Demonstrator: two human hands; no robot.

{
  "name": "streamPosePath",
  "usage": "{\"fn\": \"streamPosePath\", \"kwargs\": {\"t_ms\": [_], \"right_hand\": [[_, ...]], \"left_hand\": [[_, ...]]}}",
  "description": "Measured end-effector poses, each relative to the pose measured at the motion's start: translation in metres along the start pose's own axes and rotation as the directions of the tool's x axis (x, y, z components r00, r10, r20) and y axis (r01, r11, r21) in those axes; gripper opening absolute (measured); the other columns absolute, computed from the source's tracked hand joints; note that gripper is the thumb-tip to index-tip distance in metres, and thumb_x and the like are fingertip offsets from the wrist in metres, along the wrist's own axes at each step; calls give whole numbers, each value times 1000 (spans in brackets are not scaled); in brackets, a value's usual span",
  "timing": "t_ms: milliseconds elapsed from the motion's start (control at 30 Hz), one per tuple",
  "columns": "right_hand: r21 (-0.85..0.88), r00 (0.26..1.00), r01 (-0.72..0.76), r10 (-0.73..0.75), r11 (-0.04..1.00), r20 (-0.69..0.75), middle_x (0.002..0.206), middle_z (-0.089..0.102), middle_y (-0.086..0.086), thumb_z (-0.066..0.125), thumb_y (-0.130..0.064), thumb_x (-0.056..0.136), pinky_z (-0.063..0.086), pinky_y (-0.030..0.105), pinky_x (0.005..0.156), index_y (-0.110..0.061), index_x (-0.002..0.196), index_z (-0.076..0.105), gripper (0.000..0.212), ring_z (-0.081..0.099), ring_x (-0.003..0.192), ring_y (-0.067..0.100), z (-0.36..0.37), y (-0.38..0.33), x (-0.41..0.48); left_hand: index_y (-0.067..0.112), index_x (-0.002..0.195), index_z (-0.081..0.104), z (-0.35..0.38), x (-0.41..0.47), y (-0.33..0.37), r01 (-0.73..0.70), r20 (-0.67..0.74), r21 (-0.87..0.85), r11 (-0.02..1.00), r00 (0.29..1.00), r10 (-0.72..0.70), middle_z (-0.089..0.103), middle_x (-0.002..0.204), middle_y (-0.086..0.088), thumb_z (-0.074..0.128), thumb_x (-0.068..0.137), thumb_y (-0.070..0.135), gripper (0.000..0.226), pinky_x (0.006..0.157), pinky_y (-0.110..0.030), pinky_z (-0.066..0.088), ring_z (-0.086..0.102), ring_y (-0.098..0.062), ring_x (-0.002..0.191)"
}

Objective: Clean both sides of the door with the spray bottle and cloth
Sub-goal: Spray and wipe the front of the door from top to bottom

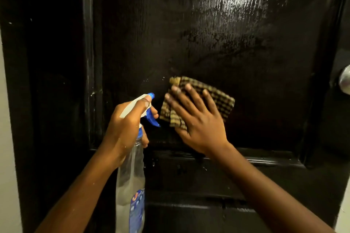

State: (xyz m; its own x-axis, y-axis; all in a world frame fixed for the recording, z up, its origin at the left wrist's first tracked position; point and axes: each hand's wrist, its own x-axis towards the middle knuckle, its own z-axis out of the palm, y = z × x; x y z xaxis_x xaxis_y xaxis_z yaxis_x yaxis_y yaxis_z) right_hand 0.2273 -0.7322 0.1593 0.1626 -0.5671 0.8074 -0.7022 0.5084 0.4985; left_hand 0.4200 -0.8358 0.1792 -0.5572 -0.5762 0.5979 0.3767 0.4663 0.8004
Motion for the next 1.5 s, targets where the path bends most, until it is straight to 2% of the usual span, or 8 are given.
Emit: {"fn": "streamPosePath", "kwargs": {"t_ms": [133, 400, 567, 700, 1000, 1167, 1333, 1500], "right_hand": [[-48, 994, 101, -99, 994, 51, 167, 16, -9, 46, -57, 91, 9, 42, 124, -37, 159, 23, 75, 9, 156, 16, 10, 16, -61], [36, 870, -475, 476, 879, -128, 168, 11, -5, 37, -48, 93, 4, 48, 126, -34, 160, 20, 71, 4, 156, 21, -15, 38, 29], [-3, 992, -118, 118, 993, -52, 168, 14, -5, 41, -49, 95, 5, 45, 126, -32, 160, 23, 70, 7, 156, 20, -4, -5, 27], [-33, 999, 28, -27, 999, 25, 168, 16, -8, 43, -53, 93, 8, 43, 125, -35, 159, 24, 71, 10, 156, 17, 8, 2, -31], [108, 823, -546, 556, 831, -112, 170, 8, -5, 33, -48, 92, 0, 46, 126, -34, 161, 15, 73, 0, 156, 20, -18, 26, 62], [83, 971, -198, 207, 977, -115, 168, 19, -4, 41, -49, 93, 6, 47, 126, -31, 159, 28, 69, 11, 156, 21, -11, -36, 107], [51, 993, 122, -122, 991, -4, 169, 13, -6, 48, -52, 94, 5, 43, 126, -31, 161, 21, 74, 7, 156, 17, 18, -77, 40], [12, 997, 75, -75, 997, 13, 167, 19, -10, 49, -53, 91, 9, 40, 125, -37, 159, 24, 73, 13, 155, 14, 19, -39, -22]], "left_hand": [[3, 84, 67, -5, 2, 1, 9, 27, 8, 1000, 1000, -10, 72, 86, -12, 42, 102, 36, 45, 43, -29, 44, 48, -22, 34], [1, 84, 66, -12, 5, 2, 23, 60, 7, 1000, 998, -23, 72, 80, -14, 41, 101, 37, 47, 41, -26, 42, 48, -21, 33], [3, 86, 67, -19, 5, 2, 13, 22, 34, 999, 1000, -13, 73, 87, -9, 40, 102, 37, 46, 43, -30, 46, 50, -23, 36], [0, 82, 66, -21, 4, 2, 22, 34, 47, 999, 999, -23, 72, 84, -12, 41, 102, 36, 48, 39, -27, 42, 49, -25, 34], [2, 82, 65, -45, -1, -4, 52, -47, 82, 995, 998, -49, 70, 83, -14, 44, 100, 40, 47, 42, -28, 45, 49, -24, 36], [4, 85, 68, -66, -7, -5, 40, -161, 93, 995, 987, -25, 73, 84, -9, 43, 101, 37, 44, 42, -29, 46, 50, -24, 35], [5, 87, 68, -77, -9, -7, 57, -180, 126, 990, 983, -34, 73, 87, -10, 43, 101, 38, 43, 45, -31, 47, 51, -24, 37], [4, 86, 67, -72, -5, -9, 28, -142, 135, 990, 990, -9, 72, 86, -11, 43, 102, 37, 44, 43, -30, 48, 51, -26, 38]]}}
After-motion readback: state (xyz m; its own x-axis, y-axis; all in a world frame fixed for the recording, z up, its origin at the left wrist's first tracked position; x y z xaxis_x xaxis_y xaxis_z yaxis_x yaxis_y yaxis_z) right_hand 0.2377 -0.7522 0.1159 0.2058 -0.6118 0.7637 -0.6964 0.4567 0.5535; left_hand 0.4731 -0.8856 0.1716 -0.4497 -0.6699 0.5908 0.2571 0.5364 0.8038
